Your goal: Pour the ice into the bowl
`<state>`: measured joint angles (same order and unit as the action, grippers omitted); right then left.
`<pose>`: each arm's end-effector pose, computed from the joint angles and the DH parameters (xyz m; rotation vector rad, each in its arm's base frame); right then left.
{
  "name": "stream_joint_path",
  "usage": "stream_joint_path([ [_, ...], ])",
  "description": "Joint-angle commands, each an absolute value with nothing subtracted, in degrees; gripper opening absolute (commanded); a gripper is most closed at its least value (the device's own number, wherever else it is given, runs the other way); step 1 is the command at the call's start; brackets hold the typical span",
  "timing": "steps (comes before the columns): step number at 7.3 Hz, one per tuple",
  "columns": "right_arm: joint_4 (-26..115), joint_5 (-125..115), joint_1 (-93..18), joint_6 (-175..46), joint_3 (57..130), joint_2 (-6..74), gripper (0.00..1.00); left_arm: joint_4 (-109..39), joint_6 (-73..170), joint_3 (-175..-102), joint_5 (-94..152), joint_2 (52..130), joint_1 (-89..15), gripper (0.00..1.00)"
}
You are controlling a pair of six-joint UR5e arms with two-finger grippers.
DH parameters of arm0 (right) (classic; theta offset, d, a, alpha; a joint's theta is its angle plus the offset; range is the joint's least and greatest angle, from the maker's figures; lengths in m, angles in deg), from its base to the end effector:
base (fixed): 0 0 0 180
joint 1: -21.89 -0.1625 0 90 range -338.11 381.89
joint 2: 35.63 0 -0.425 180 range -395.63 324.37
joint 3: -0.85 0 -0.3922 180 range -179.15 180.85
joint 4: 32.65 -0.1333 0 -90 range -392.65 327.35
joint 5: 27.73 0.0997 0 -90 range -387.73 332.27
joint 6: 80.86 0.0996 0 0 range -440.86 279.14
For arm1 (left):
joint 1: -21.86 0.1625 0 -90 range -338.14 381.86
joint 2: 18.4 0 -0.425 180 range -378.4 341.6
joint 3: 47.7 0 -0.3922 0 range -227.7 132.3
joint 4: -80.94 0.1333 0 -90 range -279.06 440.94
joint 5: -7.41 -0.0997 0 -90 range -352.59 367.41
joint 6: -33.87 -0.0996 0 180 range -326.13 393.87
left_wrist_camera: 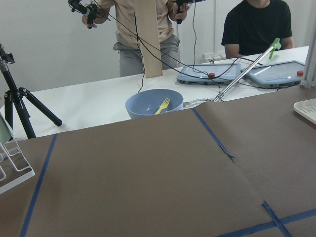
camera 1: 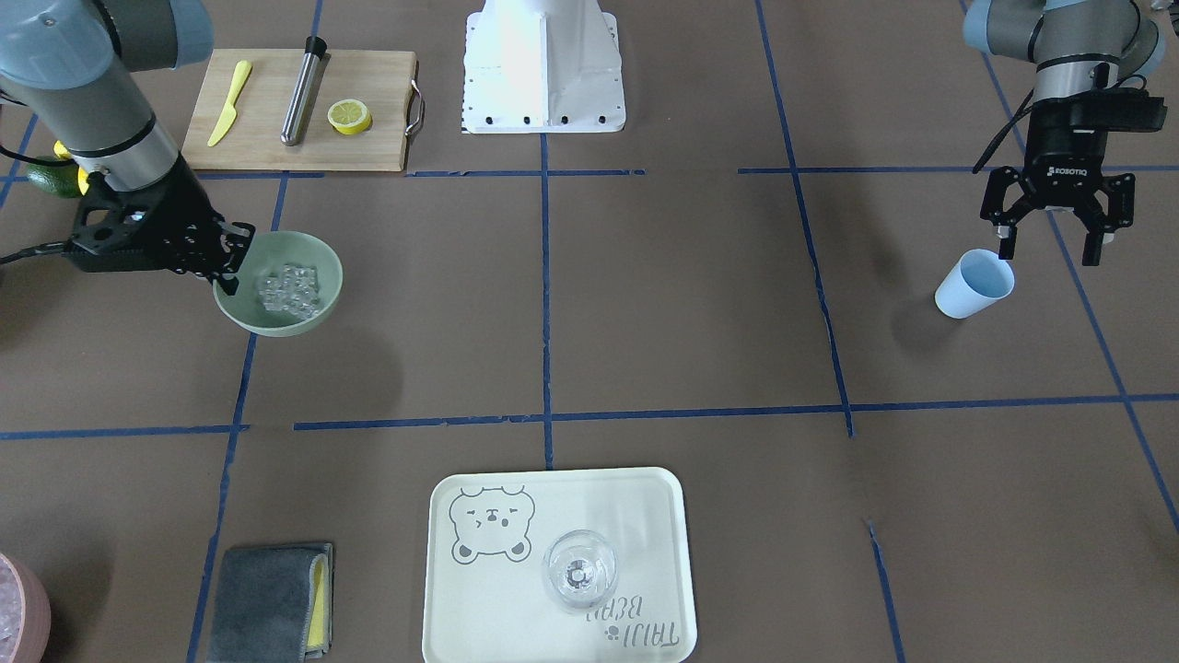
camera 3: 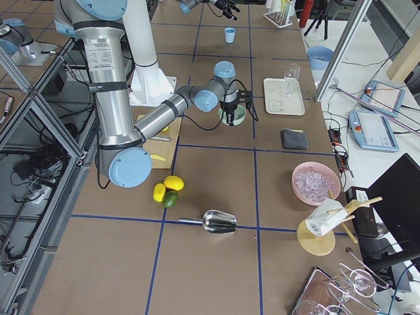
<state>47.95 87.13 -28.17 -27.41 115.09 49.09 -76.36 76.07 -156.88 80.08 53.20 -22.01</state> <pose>-0.2604 -0.4534 0.4001 0.1549 -0.7719 0.0762 0.1635 -0.3832 0.5034 1.0299 0.6299 -0.1196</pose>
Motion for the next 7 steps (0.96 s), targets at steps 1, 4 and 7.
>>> stream_joint_path([
  [1,47.86,88.55,-32.94,-32.77,114.93,55.05,0.00,-65.94,70.28,-161.16,91.99,54.63,-29.52,1.00],
  [4,32.41,91.27,-35.41,-33.76,108.65,62.52,0.00,-61.44,61.29,-160.73,105.14,56.40,-38.87,1.00],
  [7,28.52,93.91,-35.33,-33.66,104.40,64.92,0.00,-61.53,61.29,-160.55,105.15,56.57,-38.78,1.00],
])
